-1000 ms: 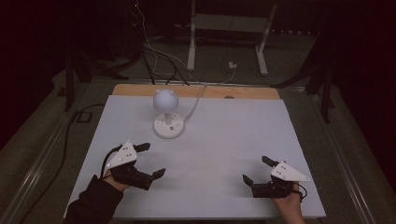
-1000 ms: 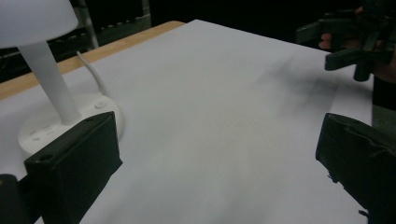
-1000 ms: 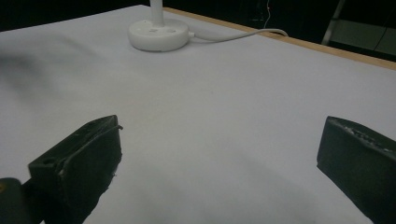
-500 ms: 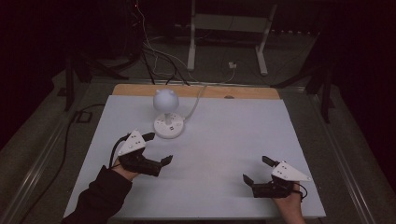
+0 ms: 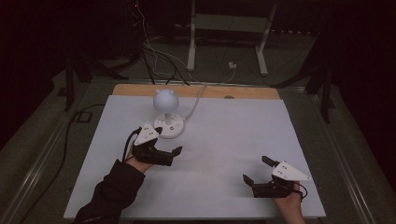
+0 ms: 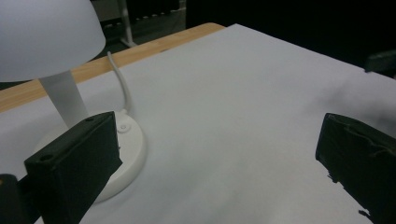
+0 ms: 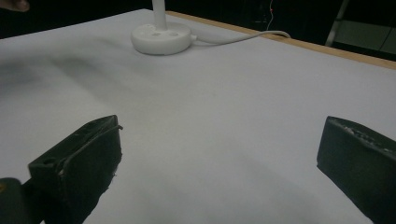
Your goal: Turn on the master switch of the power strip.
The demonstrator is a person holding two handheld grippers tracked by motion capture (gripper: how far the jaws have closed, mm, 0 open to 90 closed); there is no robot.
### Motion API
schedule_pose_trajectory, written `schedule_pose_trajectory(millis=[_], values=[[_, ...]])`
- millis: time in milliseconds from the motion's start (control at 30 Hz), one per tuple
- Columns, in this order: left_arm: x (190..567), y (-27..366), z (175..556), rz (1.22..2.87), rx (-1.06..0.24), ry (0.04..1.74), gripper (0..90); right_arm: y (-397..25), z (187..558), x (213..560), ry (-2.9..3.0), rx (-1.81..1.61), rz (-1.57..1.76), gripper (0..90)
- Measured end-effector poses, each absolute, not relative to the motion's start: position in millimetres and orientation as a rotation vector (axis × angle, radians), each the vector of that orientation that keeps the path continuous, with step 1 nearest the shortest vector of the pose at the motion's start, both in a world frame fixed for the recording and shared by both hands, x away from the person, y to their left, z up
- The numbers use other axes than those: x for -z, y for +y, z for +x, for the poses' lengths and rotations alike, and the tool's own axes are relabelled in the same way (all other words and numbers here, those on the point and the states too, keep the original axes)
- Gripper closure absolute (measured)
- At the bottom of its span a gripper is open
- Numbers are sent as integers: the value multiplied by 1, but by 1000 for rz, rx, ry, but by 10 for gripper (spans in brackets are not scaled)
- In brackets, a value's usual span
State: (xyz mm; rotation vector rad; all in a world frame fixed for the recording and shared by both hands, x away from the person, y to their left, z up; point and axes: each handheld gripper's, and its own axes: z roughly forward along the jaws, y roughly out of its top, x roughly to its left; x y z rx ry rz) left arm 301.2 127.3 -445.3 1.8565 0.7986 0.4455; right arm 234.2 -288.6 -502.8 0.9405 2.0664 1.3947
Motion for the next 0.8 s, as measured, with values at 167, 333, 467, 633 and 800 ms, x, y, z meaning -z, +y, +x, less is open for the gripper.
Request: schedule_pose_trajectory(millis=[167, 333, 467, 633, 800], values=[[449, 118, 309, 1860, -439, 831, 3, -289, 234, 503, 2066, -1398, 937, 0], [450, 112, 315, 1858, -403, 881, 3, -289, 234, 503, 2067, -1402, 935, 0], [452, 106, 321, 1862, -397, 929, 3, -289, 234, 503, 2066, -1405, 935, 0], [458, 98, 328, 1852, -437, 976, 3, -290, 234, 502, 2065, -1410, 934, 0], [464, 90, 333, 1876, -473, 1002, 3, -291, 234, 502, 2063, -1417, 934, 0]])
